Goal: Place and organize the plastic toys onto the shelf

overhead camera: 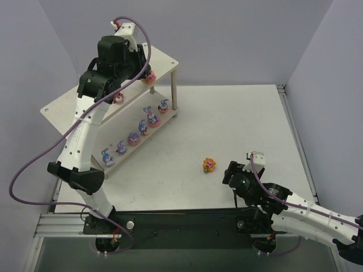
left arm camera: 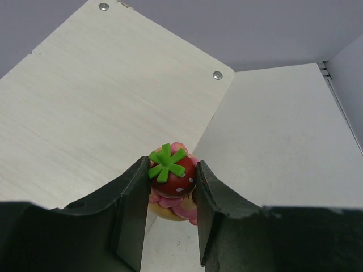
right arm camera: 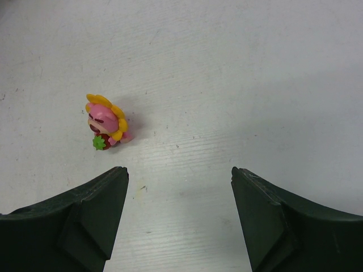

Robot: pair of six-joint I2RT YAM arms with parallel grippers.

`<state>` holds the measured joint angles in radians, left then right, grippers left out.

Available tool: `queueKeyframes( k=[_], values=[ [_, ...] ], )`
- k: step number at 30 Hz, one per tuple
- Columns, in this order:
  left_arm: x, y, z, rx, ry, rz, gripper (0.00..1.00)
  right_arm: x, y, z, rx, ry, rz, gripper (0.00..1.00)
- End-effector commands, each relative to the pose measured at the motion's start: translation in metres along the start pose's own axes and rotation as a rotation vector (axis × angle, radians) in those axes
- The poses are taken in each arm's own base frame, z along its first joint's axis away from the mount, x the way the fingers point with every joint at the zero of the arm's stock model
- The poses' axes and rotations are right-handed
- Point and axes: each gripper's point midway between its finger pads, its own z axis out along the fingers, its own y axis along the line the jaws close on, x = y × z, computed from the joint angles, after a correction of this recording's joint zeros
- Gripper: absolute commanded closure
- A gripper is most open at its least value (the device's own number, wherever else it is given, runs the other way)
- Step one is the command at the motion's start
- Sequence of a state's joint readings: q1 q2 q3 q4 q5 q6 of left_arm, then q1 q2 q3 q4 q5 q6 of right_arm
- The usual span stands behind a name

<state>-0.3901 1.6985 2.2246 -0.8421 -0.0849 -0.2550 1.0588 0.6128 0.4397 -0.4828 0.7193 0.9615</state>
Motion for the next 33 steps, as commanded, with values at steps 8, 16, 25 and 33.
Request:
queueKeyframes(
  k=[8, 16, 25, 33],
  values=[
    [-0.026, 0.027, -0.011, 0.084, 0.007, -0.053, 1.00, -0.015, -0.001, 0.000, 0.037, -0.038, 0.003, 0.25],
    [-0.020, 0.040, -0.003, 0.102, 0.041, -0.075, 0.95, -0.012, 0.002, 0.002, 0.038, -0.026, 0.001, 0.25],
    [-0.013, 0.045, 0.008, 0.157, 0.079, -0.096, 0.85, -0.012, 0.004, 0.002, 0.037, -0.023, -0.002, 0.25],
    [-0.010, 0.046, 0.011, 0.179, 0.092, -0.102, 0.80, -0.011, 0.006, 0.003, 0.035, -0.021, -0.002, 0.25]
  ],
)
